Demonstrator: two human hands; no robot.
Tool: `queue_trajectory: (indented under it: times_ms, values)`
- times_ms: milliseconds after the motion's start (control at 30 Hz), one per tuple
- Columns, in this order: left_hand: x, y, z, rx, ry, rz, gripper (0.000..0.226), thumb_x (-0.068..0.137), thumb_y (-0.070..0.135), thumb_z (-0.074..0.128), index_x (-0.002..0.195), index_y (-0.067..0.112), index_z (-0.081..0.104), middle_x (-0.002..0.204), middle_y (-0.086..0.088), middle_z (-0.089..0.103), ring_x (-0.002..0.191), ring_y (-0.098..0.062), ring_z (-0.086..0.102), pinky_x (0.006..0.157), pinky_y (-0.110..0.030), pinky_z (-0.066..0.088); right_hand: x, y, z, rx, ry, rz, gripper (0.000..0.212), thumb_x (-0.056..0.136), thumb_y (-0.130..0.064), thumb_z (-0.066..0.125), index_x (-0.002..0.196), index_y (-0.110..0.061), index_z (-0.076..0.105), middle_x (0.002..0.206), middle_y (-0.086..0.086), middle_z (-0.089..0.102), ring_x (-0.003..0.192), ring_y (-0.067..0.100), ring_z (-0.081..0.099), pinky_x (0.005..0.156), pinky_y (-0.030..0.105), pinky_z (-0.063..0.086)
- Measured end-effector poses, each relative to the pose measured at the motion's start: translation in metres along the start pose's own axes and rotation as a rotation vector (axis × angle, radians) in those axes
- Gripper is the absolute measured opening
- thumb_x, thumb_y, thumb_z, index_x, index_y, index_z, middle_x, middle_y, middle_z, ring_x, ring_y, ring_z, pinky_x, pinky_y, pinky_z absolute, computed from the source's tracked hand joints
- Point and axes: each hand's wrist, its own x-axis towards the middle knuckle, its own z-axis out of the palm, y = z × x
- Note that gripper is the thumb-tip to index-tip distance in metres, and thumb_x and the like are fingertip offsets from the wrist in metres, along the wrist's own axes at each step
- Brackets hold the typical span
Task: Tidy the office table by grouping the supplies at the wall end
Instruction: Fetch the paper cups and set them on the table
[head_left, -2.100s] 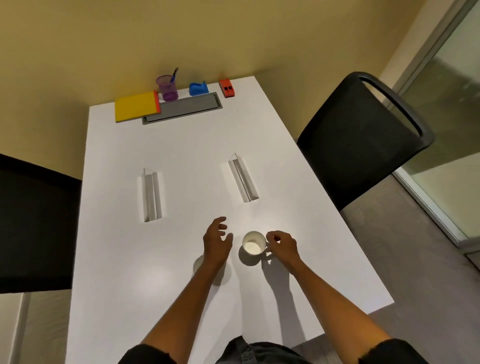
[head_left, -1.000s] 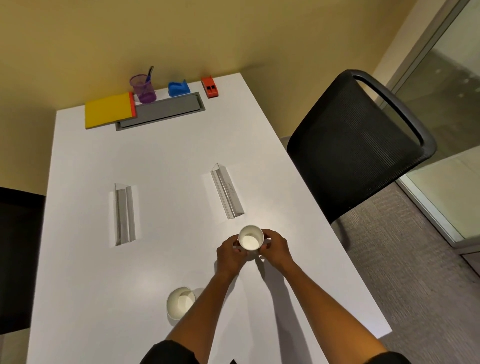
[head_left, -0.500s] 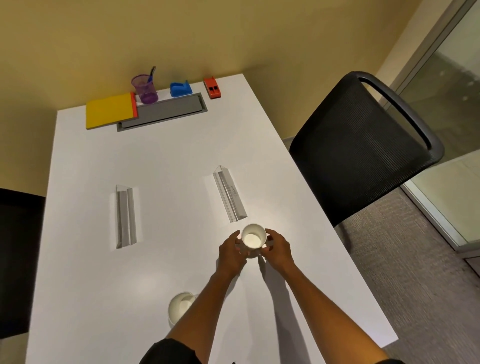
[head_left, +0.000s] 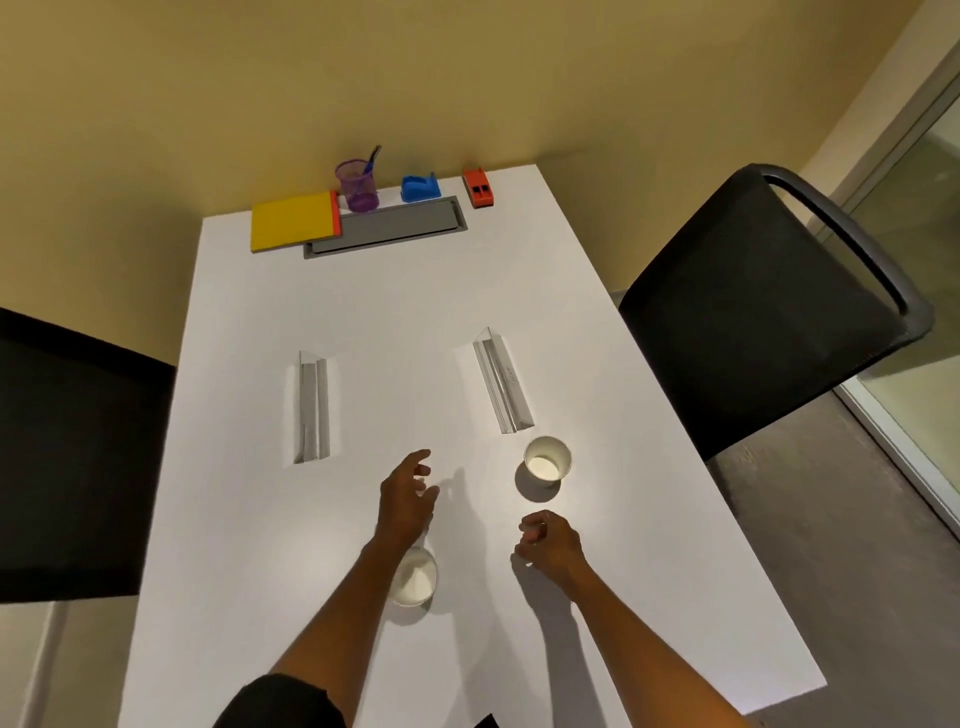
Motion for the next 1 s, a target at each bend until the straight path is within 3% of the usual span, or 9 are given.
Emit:
queue_trajectory:
  times_ms: [167, 267, 433, 533, 600, 667, 733, 833, 1000]
  values:
    - [-0.031, -0.043, -0.039, 0.009, 0.057, -0.103, 0.045, 0.082, -0.007, 0.06, 0.123, 0.013, 0.058, 0.098, -0.01, 0.061, 0.072, -0.02, 0.054, 0.065, -0.021, 0.05, -0.019, -0.001, 0.035, -0.077, -0.164, -0.093, 0.037, 0.067, -0.002, 0.073, 0.101, -0.012, 0.064, 0.09, 0.007, 0.069, 0.075, 0.011, 0.062, 0.071, 0.035, 0.059]
    - [-0.055, -0.072, -0.053, 0.001, 0.06, -0.189, 0.049, 0.082, -0.009, 0.053, 0.124, 0.015, 0.058, 0.099, -0.01, 0.061, 0.077, -0.023, 0.057, 0.073, -0.032, 0.052, -0.029, -0.004, 0.055, -0.099, -0.211, -0.116, 0.044, 0.065, -0.004, 0.079, 0.104, -0.017, 0.063, 0.098, 0.009, 0.07, 0.078, 0.011, 0.062, 0.065, 0.025, 0.058]
    - [-0.092, -0.096, -0.054, -0.098, 0.009, -0.286, 0.052, 0.078, -0.012, 0.055, 0.123, 0.014, 0.058, 0.098, -0.009, 0.062, 0.095, -0.029, 0.063, 0.076, -0.029, 0.051, -0.042, -0.008, 0.081, -0.142, -0.239, -0.163, 0.06, 0.069, 0.004, 0.075, 0.121, -0.019, 0.055, 0.102, 0.001, 0.06, 0.075, 0.003, 0.057, 0.053, 0.008, 0.047]
    - [-0.104, -0.101, -0.05, -0.118, -0.022, -0.31, 0.054, 0.076, -0.009, 0.061, 0.124, 0.015, 0.058, 0.099, -0.009, 0.063, 0.097, -0.026, 0.061, 0.079, -0.032, 0.052, -0.046, -0.007, 0.093, -0.203, -0.22, -0.2, 0.07, 0.067, -0.001, 0.079, 0.128, -0.023, 0.054, 0.11, 0.001, 0.058, 0.086, 0.012, 0.058, 0.061, 0.009, 0.049]
    - [-0.11, -0.101, -0.045, -0.121, -0.042, -0.292, 0.051, 0.077, -0.005, 0.064, 0.125, 0.013, 0.058, 0.102, -0.011, 0.065, 0.095, -0.024, 0.061, 0.082, -0.033, 0.053, -0.049, -0.007, 0.099, -0.233, -0.183, -0.227, 0.071, 0.064, -0.006, 0.082, 0.127, -0.024, 0.056, 0.115, 0.004, 0.061, 0.095, 0.016, 0.059, 0.076, 0.021, 0.053]
    - [-0.114, -0.099, -0.041, -0.116, -0.048, -0.271, 0.045, 0.08, 0.0, 0.064, 0.122, 0.014, 0.06, 0.103, -0.01, 0.067, 0.092, -0.021, 0.061, 0.076, -0.023, 0.053, -0.052, -0.008, 0.107, -0.271, -0.158, -0.259, 0.067, 0.063, -0.011, 0.083, 0.124, -0.023, 0.059, 0.111, -0.001, 0.063, 0.097, 0.015, 0.059, 0.08, 0.022, 0.051]
    - [-0.117, -0.095, -0.038, -0.131, -0.069, -0.256, 0.04, 0.079, 0.004, 0.067, 0.114, 0.024, 0.063, 0.099, -0.002, 0.069, 0.088, -0.017, 0.062, 0.064, -0.01, 0.048, -0.056, -0.01, 0.112, -0.288, -0.143, -0.29, 0.058, 0.064, -0.017, 0.084, 0.118, -0.024, 0.063, 0.101, -0.009, 0.063, 0.09, 0.009, 0.059, 0.07, 0.006, 0.043]
    - [-0.118, -0.095, -0.035, -0.126, -0.101, -0.202, 0.042, 0.071, 0.009, 0.075, 0.102, 0.034, 0.062, 0.089, 0.012, 0.069, 0.081, -0.009, 0.064, 0.062, -0.006, 0.044, -0.061, -0.011, 0.118, -0.256, -0.126, -0.296, 0.048, 0.065, -0.017, 0.084, 0.11, -0.025, 0.067, 0.092, -0.017, 0.065, 0.084, 0.004, 0.061, 0.063, 0.002, 0.043]
    - [-0.115, -0.099, -0.045, -0.157, -0.081, -0.201, 0.042, 0.072, 0.008, 0.077, 0.107, 0.026, 0.062, 0.088, 0.014, 0.065, 0.079, 0.003, 0.06, 0.062, -0.001, 0.042, -0.062, -0.019, 0.128, -0.252, -0.109, -0.282, 0.048, 0.067, -0.014, 0.083, 0.111, -0.02, 0.065, 0.093, -0.011, 0.066, 0.086, 0.01, 0.064, 0.061, 0.002, 0.044]
